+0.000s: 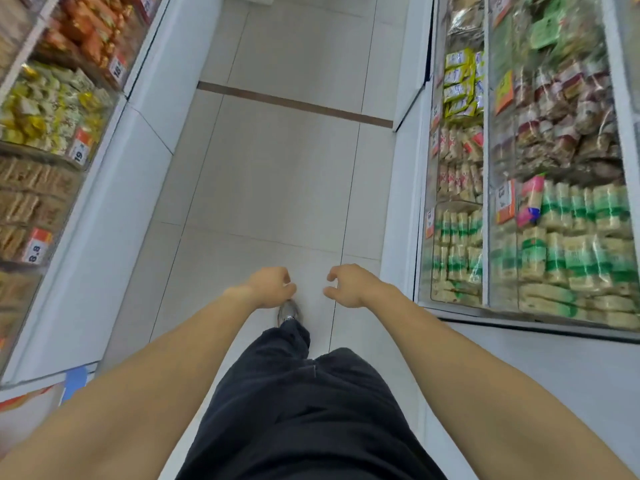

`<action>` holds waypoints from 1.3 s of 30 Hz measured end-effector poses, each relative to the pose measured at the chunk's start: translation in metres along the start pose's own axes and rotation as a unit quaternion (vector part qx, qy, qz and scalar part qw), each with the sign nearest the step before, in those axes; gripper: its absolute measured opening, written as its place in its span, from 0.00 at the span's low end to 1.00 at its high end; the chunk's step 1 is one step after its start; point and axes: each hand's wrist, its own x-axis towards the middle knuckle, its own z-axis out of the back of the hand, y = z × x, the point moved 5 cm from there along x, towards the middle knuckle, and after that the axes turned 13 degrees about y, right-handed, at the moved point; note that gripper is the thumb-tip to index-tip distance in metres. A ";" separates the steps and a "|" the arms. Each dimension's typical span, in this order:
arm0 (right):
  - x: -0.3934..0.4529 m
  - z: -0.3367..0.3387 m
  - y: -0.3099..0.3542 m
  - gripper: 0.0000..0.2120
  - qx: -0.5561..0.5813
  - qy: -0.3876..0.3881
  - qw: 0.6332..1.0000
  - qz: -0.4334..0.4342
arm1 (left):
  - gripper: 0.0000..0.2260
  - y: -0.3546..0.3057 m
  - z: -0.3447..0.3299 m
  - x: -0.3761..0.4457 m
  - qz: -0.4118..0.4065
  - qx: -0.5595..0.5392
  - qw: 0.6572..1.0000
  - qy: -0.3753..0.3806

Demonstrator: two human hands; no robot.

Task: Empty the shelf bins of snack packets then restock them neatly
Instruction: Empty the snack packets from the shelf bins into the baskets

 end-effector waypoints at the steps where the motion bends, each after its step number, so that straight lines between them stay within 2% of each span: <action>1: 0.007 0.026 0.003 0.25 0.009 -0.005 1.000 0.001 | 0.19 -0.003 0.028 0.009 -0.001 0.002 1.000 -0.006; 5: 0.042 0.126 0.008 0.24 0.028 -0.013 1.000 0.002 | 0.17 -0.014 0.137 0.053 0.008 0.037 0.999 -0.020; 8: 0.085 0.200 0.001 0.16 0.051 -0.003 0.999 -0.007 | 0.17 -0.021 0.212 0.096 0.017 0.057 0.998 0.004; 12: 0.145 0.312 -0.003 0.14 0.064 0.002 0.998 0.006 | 0.18 -0.033 0.318 0.159 0.023 0.065 0.998 0.012; 16: 0.195 0.436 -0.006 0.19 0.070 0.004 0.997 0.022 | 0.15 -0.054 0.431 0.206 0.025 0.064 0.997 0.021; 20: 0.236 0.551 -0.001 0.23 0.035 0.020 0.999 0.017 | 0.17 -0.074 0.545 0.233 0.013 0.038 0.999 -0.002; 25: 0.295 0.689 0.011 0.22 0.018 0.024 0.999 0.012 | 0.14 -0.084 0.680 0.293 -0.001 0.044 0.999 0.007; 32: 0.363 0.866 0.022 0.24 0.067 0.020 0.998 0.001 | 0.16 -0.105 0.873 0.376 -0.007 0.042 0.999 0.020; 39: 0.416 1.045 -0.021 0.21 0.161 -0.028 0.986 0.006 | 0.17 -0.180 1.044 0.469 -0.017 0.107 0.993 0.054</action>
